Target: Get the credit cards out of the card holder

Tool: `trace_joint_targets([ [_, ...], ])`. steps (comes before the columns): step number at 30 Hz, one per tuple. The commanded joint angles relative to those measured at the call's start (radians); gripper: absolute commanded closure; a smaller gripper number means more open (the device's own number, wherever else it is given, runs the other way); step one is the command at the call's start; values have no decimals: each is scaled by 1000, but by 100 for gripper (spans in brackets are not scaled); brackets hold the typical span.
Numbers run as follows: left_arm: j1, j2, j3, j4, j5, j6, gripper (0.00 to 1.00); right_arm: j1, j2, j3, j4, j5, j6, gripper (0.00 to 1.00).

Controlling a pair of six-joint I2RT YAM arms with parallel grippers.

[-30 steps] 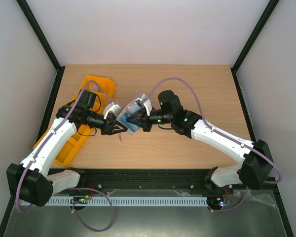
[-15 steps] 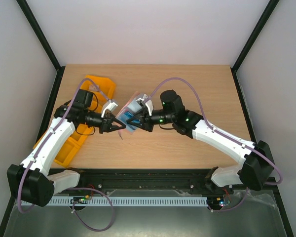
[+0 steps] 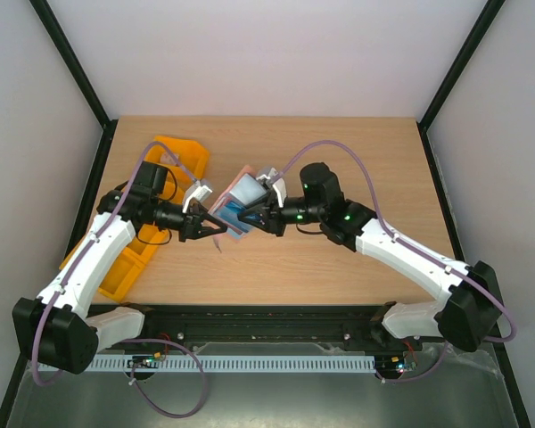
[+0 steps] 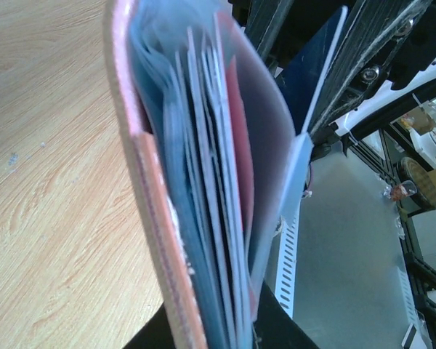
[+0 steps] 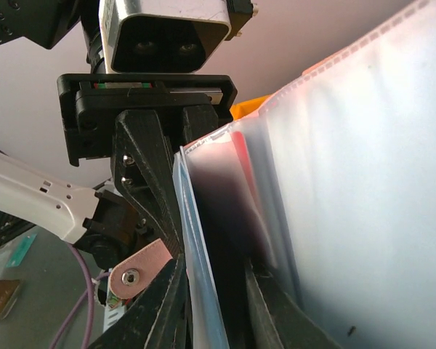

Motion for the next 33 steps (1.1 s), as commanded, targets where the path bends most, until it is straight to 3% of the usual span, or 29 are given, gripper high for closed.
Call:
trace_joint_targets([
  [1,1,-25,-9,15,50,30,98,-12,-28,-18,0,18,8,78],
  [5,0,-25,-11,16,44,30,98,-14,-29,-23,-3,23,12,78],
  [9,0,-26,-13,15,44,30,98,-16,-32,-27,4,20,15,67],
  [11,0,-26,-11,15,42,30,98,-15,-31,-27,2,21,18,66],
  [14,0,-26,-11,15,42,30,98,-18,-34,-33,2,32,28,78],
  [24,-1,-25,-14,13,40,31,98,-28,-47,-54,12,58,48,97],
  [33,-1,-25,-22,32,62,6,98,-73,-104,-74,45,146,89,98],
])
